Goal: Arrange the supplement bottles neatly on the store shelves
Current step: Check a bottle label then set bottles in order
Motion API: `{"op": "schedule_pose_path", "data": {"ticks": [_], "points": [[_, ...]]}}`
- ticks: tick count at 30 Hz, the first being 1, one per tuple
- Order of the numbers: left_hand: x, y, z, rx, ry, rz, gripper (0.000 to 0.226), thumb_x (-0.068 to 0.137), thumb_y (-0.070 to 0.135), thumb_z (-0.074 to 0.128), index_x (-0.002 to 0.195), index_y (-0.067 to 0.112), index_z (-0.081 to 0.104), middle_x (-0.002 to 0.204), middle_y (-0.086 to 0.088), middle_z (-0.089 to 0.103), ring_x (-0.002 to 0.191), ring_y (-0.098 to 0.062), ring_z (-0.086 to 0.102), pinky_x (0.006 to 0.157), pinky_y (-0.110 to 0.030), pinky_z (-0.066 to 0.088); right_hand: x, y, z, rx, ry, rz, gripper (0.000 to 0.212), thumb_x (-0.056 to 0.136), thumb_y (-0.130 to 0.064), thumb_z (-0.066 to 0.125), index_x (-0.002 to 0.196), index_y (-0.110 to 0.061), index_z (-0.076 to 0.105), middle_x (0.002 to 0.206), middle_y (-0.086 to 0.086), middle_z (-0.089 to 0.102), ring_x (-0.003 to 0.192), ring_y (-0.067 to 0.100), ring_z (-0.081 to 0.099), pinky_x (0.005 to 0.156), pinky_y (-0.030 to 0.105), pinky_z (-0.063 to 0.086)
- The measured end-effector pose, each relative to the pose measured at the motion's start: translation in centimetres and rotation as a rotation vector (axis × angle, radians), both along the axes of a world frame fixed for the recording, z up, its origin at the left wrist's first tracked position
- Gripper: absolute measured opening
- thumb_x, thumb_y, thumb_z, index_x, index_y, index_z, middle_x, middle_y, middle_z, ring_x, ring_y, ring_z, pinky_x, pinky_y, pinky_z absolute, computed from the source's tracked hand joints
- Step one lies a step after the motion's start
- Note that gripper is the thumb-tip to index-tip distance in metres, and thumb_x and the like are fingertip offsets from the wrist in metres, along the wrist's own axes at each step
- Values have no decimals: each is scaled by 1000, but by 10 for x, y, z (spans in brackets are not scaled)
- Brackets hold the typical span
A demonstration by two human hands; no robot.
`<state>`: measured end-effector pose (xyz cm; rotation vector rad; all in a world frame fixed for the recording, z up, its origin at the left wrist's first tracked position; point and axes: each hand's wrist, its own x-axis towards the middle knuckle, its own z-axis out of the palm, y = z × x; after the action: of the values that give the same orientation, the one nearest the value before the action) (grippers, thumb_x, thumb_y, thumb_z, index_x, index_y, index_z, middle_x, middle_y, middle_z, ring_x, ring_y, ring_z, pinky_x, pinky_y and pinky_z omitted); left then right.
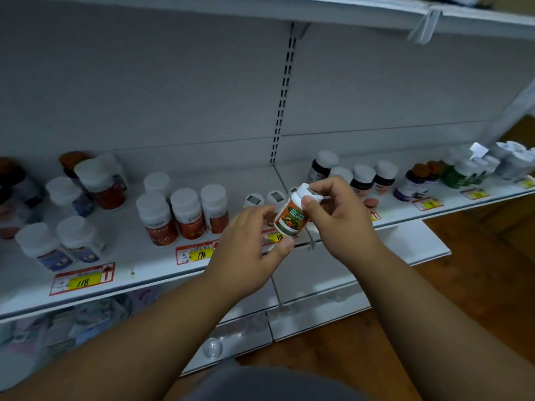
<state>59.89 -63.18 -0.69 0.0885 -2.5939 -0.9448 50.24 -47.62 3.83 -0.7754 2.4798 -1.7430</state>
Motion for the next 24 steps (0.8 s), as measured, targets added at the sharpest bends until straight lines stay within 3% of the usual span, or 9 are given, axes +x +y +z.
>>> {"op": "schedule_pose_path", "data": {"ticks": [2, 4, 6, 8, 12, 16, 19, 24], "points": [[-8, -5, -1, -62, -3, 84, 61, 85, 62, 46, 131, 22, 46, 124, 2, 54, 112, -15, 47, 92, -32, 39, -17, -10, 4, 6, 48, 16, 12, 85, -32, 65, 88, -40, 55, 84, -24, 64, 73, -3, 62, 66, 17, 51], [-16, -7, -2, -143, 4, 144, 57, 86, 57, 48, 129, 19, 50, 125, -2, 55, 115, -20, 48, 94, -35, 39, -40, -21, 10, 4, 108, -7, 12, 80, -36, 62, 88, -38, 54, 78, -27, 60, 66, -5, 57, 60, 11, 44], [-25, -6, -4, -250, 36, 142, 48, 87, 50, 52, 121, 17, 57, 120, -4, 58, 111, -24, 52, 93, -38, 42, -65, -36, 17, -39, 118, 29, 18, 80, -35, 62, 95, -41, 54, 83, -25, 60, 71, -6, 57, 64, 8, 44], [-33, -2, -6, -348, 54, 158, 43, 86, 43, 57, 119, 15, 60, 119, -5, 59, 110, -27, 53, 93, -40, 43, -91, -54, 18, 25, 112, 143, 32, 84, -29, 63, 113, -40, 56, 101, -23, 58, 86, -7, 56, 74, 4, 41], [-47, 5, -10, -459, -25, 289, 52, 82, 39, 62, 125, 11, 58, 124, -9, 58, 112, -29, 53, 95, -41, 44, -130, -93, 8, 373, 166, 399, 47, 88, -32, 65, 133, -27, 53, 116, -12, 53, 103, 3, 51, 86, 15, 35], [-51, 9, -20, -457, -110, 350, 53, 79, 35, 64, 125, 10, 58, 125, -8, 56, 111, -28, 53, 91, -41, 47, -150, -123, -11, 551, 259, 638, 46, 84, -26, 71, 127, -15, 60, 126, 1, 60, 113, 15, 55, 85, 17, 33], [-52, 12, -24, -422, -106, 363, 47, 78, 28, 63, 121, 9, 62, 124, -10, 59, 111, -29, 55, 91, -40, 48, -156, -134, -22, 644, 305, 751, 46, 78, -19, 75, 122, -12, 63, 123, 6, 62, 109, 18, 57, 80, 20, 36], [-53, 12, -20, -387, -143, 392, 47, 74, 26, 58, 119, 12, 65, 123, -7, 61, 105, -28, 57, 87, -38, 49, -159, -141, -32, 677, 285, 828, 44, 78, -19, 75, 121, -12, 65, 120, 5, 64, 94, 9, 54, 80, 20, 38]]}}
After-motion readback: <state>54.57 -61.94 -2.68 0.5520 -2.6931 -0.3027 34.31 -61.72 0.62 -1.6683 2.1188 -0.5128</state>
